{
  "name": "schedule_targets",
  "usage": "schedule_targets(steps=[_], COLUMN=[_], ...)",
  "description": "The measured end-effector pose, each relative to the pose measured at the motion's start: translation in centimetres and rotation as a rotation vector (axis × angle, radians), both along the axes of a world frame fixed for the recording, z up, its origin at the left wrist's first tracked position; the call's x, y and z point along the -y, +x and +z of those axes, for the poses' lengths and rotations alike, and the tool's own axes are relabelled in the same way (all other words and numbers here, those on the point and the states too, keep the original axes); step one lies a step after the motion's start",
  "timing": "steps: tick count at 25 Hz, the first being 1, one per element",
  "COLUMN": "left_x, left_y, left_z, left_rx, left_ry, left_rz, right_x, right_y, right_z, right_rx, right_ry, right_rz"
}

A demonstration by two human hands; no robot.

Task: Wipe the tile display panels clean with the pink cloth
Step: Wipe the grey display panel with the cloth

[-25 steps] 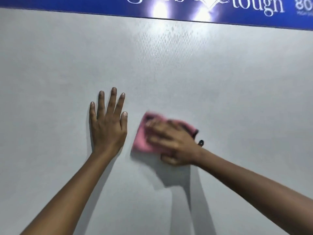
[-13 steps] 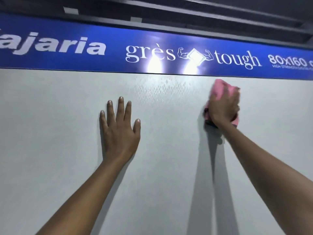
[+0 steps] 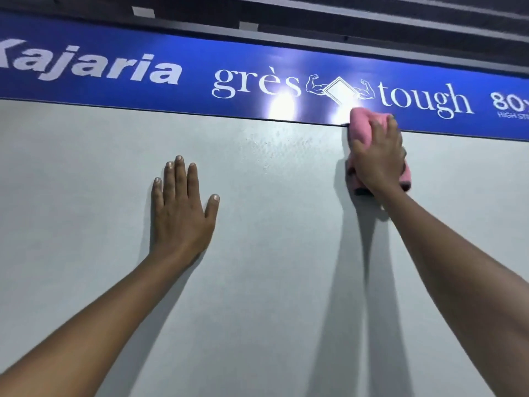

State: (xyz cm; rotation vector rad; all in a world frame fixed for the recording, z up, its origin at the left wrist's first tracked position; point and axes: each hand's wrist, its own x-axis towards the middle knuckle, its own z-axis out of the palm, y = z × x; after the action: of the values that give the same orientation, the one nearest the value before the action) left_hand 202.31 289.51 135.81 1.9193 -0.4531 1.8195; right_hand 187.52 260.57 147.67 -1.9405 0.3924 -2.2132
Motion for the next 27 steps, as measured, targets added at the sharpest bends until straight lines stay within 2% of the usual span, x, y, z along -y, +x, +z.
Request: schedule_targets(steps=[2,3,6,7,8,9,11,13,14,15,16,18,21,22,24,25,27], left_x=[1.8,3.6,9.5,10.8,11.7,12.2,12.7,12.7,12.7,12.8,12.8,12.6,11.9,11.6,11.6,11.9,12.8], left_y=[-1.4,-2.5,-5.5,-5.9,-6.0,-5.9,-5.3,-5.3,-5.4,-5.5,-5.4,-5.3,-5.6,-6.0,-7.2,-7.9,-8.4], left_z=[-0.3,-0.7,-2.2,-2.5,-2.8,-3.0,-3.2,-3.3,-3.4,-3.4,-3.5,-3.4,-2.9,-3.0,-4.9,-6.7,-10.7], left_rx=[-0.006,0.019,0.139,0.144,0.117,0.080,0.054,0.059,0.055,0.048,0.039,0.018,-0.090,-0.135,-0.116,-0.056,0.025], left_ry=[-0.018,-0.002,0.110,0.133,0.135,0.128,0.122,0.134,0.135,0.134,0.134,0.157,0.217,0.204,0.141,0.140,0.242], left_rz=[-0.051,-0.114,-0.295,-0.305,-0.286,-0.235,-0.109,-0.060,-0.053,-0.047,-0.042,-0.030,-0.071,-0.117,-0.196,-0.221,-0.236], right_x=[1.2,1.1,2.5,4.1,6.2,8.4,12.7,15.6,16.0,15.5,14.3,10.8,4.9,4.0,5.4,7.4,12.6], right_y=[0.3,0.5,1.1,0.7,-0.1,-0.8,-2.5,-4.9,-5.8,-6.1,-5.9,-4.0,-0.1,0.3,-0.6,-1.2,-3.1], right_z=[-4.3,-7.6,-18.4,-19.3,-18.4,-16.3,-10.4,-4.9,-2.8,-1.3,-0.5,-1.1,-9.9,-13.2,-16.1,-15.7,-13.7], right_rx=[0.015,-0.014,-0.321,-0.366,-0.342,-0.247,0.028,0.140,0.160,0.160,0.138,0.008,-0.233,-0.295,-0.361,-0.304,-0.136], right_ry=[-0.101,-0.261,-1.002,-1.144,-1.170,-1.060,-0.562,-0.007,0.185,0.251,0.194,-0.154,-0.823,-0.982,-1.086,-1.038,-0.740], right_rz=[0.003,0.011,-0.071,-0.085,-0.073,-0.067,-0.044,0.015,0.052,0.058,0.029,0.013,0.022,0.023,0.019,0.010,-0.004])
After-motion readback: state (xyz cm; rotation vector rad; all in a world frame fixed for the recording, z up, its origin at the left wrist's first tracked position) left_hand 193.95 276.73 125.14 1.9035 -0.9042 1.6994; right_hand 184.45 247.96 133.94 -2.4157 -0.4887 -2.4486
